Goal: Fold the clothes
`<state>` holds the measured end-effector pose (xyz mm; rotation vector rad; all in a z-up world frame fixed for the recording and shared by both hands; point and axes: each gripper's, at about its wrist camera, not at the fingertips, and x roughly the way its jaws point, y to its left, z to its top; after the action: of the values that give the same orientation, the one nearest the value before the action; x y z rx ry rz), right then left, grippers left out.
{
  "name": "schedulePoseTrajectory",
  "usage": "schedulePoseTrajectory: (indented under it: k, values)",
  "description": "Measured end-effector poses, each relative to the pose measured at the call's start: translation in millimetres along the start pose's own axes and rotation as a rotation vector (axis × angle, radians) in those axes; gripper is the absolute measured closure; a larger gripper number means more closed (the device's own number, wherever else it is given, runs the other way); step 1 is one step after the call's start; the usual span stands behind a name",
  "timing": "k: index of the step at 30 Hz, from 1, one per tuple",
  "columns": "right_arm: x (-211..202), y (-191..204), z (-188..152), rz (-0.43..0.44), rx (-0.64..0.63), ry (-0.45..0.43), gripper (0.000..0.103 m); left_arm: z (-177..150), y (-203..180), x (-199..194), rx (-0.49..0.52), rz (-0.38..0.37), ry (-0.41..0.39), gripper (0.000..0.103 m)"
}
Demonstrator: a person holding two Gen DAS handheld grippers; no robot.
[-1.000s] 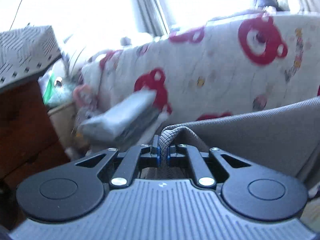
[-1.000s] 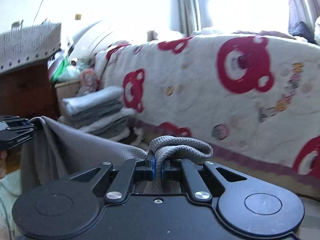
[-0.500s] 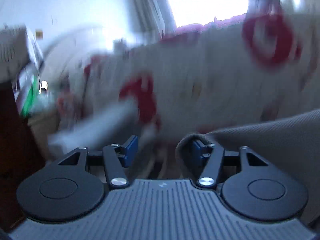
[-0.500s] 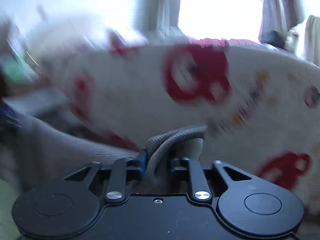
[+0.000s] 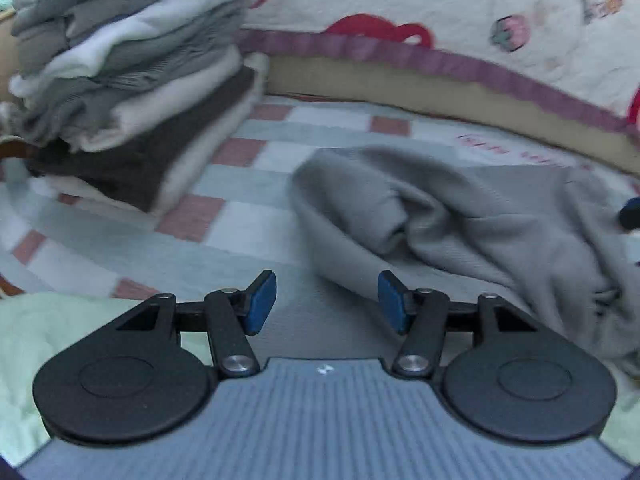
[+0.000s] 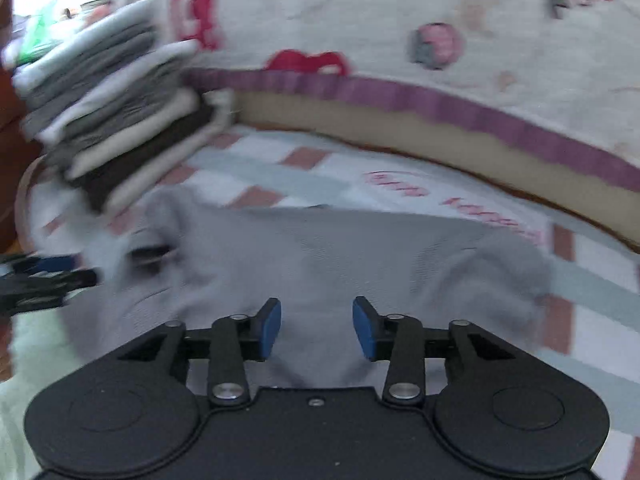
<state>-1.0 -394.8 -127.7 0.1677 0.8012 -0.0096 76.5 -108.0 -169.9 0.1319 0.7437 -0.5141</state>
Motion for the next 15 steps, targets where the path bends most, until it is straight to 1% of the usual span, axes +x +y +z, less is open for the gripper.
schedulePoseTrajectory:
  k: [1,3,4,6,9,10,11,12,13,14,15]
  values:
    - [-1.9,6.8,-3.4,0.035,-0.015,0.004,0.05,-2.3,-1.3,-3.2,-0.003,-0.035,-0.009,0.047]
    - [-5.4,21.4,-10.0,0.114,-0.038,0.019,0.041,-1.3,-4.1,-3.0,-0.002,-0.099,-0.008,0.046]
    - [-1.8,28.2,-13.3,0.136,-0.049,0.032,0.037,-0.4,-6.5,-3.5,-0.001,-0.133,-0.003,0.046]
    - [6.8,41.6,-20.0,0.174,-0.07,0.062,0.036,-1.5,-11.6,-3.9,0.0,-0.181,0.011,0.043]
    - [36.4,52.6,-30.6,0.169,-0.083,0.132,0.036,-5.5,-18.0,-3.6,0.007,-0.214,0.024,0.037]
    - [47.6,52.4,-33.3,0.154,-0.066,0.146,0.036,-7.2,-19.1,-2.5,0.007,-0.22,0.028,0.037]
    - [58.7,52.2,-36.1,0.139,-0.05,0.159,0.038,-9.0,-18.8,-1.7,0.0,-0.233,0.028,0.037]
    - [66.3,51.8,-38.3,0.121,-0.037,0.152,0.072,-10.9,-17.8,-1.5,-0.008,-0.251,0.026,0.039]
    - [66.4,51.1,-39.5,0.097,-0.033,0.103,0.095,-13.8,-16.6,-4.0,-0.011,-0.277,0.006,0.042]
    - [64.3,51.4,-39.6,0.076,-0.038,0.056,0.096,-17.6,-15.3,-8.6,-0.01,-0.31,-0.029,0.051]
    - [57.4,54.1,-37.7,0.059,-0.062,0.013,0.096,-20.7,-15.1,-14.4,-0.004,-0.322,-0.064,0.054]
